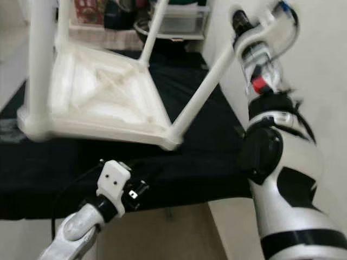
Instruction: Building children table
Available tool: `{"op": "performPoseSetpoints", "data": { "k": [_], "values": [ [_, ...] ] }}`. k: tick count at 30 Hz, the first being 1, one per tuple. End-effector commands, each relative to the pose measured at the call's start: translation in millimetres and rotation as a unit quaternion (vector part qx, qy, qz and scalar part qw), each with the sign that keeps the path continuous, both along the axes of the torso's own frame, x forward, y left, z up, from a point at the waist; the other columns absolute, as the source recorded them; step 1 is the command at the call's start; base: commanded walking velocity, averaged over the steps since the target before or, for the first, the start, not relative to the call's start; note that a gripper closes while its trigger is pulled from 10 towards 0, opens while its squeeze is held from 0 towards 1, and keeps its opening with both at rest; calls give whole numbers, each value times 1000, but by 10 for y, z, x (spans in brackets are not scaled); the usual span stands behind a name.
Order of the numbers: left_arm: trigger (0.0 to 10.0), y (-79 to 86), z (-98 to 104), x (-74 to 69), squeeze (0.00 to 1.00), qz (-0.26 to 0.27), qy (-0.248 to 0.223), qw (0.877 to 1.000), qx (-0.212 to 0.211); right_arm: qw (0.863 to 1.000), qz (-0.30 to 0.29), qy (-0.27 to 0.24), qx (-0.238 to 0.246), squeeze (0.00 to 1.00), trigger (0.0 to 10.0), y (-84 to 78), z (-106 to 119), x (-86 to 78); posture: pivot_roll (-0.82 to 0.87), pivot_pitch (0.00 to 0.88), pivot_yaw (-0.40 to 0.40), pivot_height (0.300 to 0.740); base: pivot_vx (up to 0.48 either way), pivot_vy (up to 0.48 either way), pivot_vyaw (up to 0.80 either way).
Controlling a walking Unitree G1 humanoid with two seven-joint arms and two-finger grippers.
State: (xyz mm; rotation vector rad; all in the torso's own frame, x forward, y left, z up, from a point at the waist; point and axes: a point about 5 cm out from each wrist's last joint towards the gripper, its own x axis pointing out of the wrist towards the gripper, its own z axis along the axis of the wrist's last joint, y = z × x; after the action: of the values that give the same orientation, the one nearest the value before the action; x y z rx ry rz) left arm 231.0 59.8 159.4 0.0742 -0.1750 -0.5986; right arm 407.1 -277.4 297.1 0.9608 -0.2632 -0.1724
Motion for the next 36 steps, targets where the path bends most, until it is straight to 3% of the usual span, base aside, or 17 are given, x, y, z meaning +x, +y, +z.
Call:
{"op": "performPoseSetpoints", "data": {
  "k": [1, 2, 5, 7, 8, 10, 12, 14, 17, 18, 19, 20, 25, 28, 33, 34, 36],
  "values": [
    [10000, 16, -33, -27, 0, 0, 5, 1000, 12, 987, -6, 123, 105, 0, 0, 29, -735, -50, 127, 57, -85, 740, 0, 0, 0],
    [10000, 16, -33, -27, 0, 0, 5, 1000, 12, 987, -6, 123, 105, 0, 0, 29, -735, -50, 127, 57, -85, 740, 0, 0, 0],
    [10000, 17, -32, -40, 0, -2, 4, 1000, 16, 975, 9, 197, 104, 0, 0, 182, -1177, -111, 130, 56, -80, 740, 0, 0, 0],
    [10000, 20, -21, -41, 0, -6, 2, 1000, 18, 969, 91, 219, 68, 0, 0, 602, -1387, -76, 142, 65, -68, 740, 0, 0, 0],
    [10000, 20, -21, -41, 0, -6, 2, 1000, 18, 969, 91, 219, 68, 0, 0, 602, -1387, -76, 142, 65, -68, 740, 0, 0, 0],
    [10000, 23, -23, -35, 0, -7, 2, 1000, 22, 961, 158, 225, 41, 0, 0, 966, -1451, -48, 138, 65, -66, 740, 0, 0, 0],
    [10000, 25, -26, -30, 0, -7, 2, 1000, 24, 956, 177, 230, 33, 0, 0, 1079, -1464, -44, 137, 65, -63, 740, 0, 0, 0],
    [10000, 11, -35, -24, 0, -10, 1, 1000, 26, 946, 231, 224, 40, 0, 0, 1390, -1433, -27, 134, 64, -67, 740, 0, 0, 0],
    [10000, 5, -33, -20, 0, -11, 0, 1000, 26, 938, 263, 222, 39, 0, 0, 1559, -1413, -30, 131, 65, -67, 740, 0, 0, 0],
    [10000, -1, -35, -15, 0, -12, -1, 1000, 25, 930, 292, 223, 36, 0, 0, 1730, -1407, -43, 123, 66, -69, 740, 0, 0, 0],
    [10000, -1, -35, -15, 0, -12, -1, 1000, 25, 930, 292, 223, 36, 0, 0, 1730, -1407, -43, 123, 66, -69, 740, 0, 0, 0],
    [10000, -9, -25, -15, 0, -12, -2, 1000, 21, 915, 327, 235, 22, 0, 0, 1953, -1440, -87, 121, 67, -69, 740, 0, 0, 0],
    [10000, -16, -20, -14, 0, -9, -2, 1000, 23, 910, 333, 248, 20, 0, 0, 2021, -1515, -126, 124, 65, -74, 740, 0, 0, 0],
    [10000, -22, -11, -20, 0, -9, -4, 1000, 21, 922, 307, 234, 23, 0, 0, 1926, -1493, -94, 124, 70, -76, 740, 0, 0, 0],
    [10000, -17, -14, -22, 0, -9, -4, 1000, 21, 925, 303, 230, 17, 0, 0, 1901, -1467, -80, 121, 74, -77, 740, 0, 0, 0],
    [10000, -18, -8, -18, 0, -9, -6, 1000, 23, 928, 294, 226, 7, 1000, 10000, 1885, -1432, -61, 124, 81, -78, 740, 0, 0, 0],
    [10000, -21, -5, -16, 0, -9, -7, 1000, 23, 929, 296, 224, 2, 1000, 10000, 1893, -1414, -55, 124, 81, -78, 740, 0, 0, 0]
  ]
}}
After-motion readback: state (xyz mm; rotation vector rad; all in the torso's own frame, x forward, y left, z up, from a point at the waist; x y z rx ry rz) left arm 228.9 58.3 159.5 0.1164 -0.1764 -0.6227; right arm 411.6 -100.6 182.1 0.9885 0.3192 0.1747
